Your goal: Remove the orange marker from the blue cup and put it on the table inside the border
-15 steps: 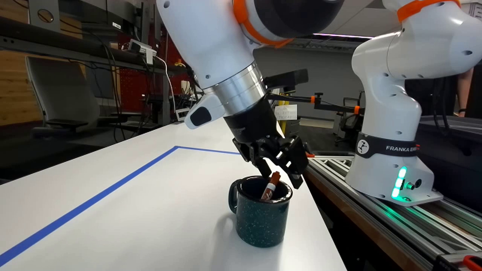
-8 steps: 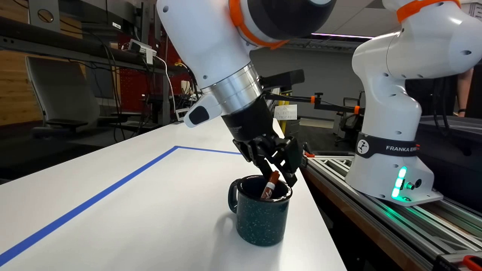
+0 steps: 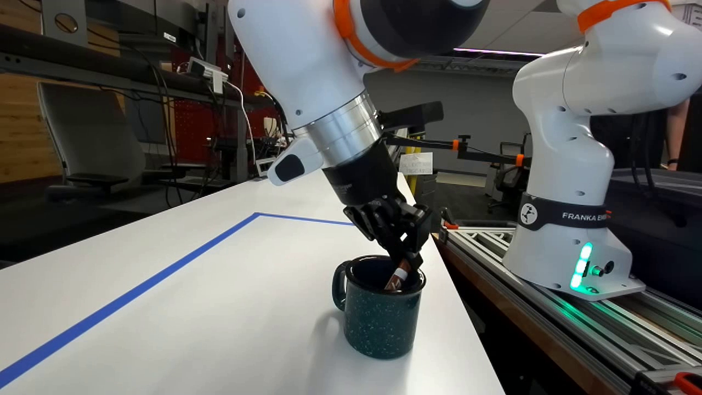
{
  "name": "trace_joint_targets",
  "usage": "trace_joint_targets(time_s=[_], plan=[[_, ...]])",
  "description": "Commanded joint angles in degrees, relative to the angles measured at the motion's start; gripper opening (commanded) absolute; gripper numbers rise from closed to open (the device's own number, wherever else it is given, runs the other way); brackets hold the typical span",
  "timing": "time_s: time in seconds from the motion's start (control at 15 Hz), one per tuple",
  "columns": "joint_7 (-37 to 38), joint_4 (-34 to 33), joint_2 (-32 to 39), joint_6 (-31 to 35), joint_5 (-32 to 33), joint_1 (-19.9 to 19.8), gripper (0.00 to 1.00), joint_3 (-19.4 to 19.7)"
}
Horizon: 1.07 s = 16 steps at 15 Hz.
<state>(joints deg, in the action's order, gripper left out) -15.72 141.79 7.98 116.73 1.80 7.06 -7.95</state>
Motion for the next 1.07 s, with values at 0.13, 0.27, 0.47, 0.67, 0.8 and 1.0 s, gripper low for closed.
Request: trace_joint_targets(time_s=[0.13,0.27,0.47,0.67,0.8,1.0], plan=[[0.3,0.7,-1.2,0.5,-0.2,-0.1,0.05,-0.2],[-0.9,0.9,-1.5,0.4,-0.4,0.0,0.05,-0.5],[-1.8,2.2,-4.7,-0.6,0.4,0.5,0.05,-1.2],[-2.8,3.6,-8.5,-1.1,0.4,0.6,0.05,-1.6],[-3.6,4.9,-11.3,-1.3,0.0,0.9,0.05,-1.7],[-4.3,6.7,-15.6,-1.7,-0.2,1.3,0.05,-1.4]])
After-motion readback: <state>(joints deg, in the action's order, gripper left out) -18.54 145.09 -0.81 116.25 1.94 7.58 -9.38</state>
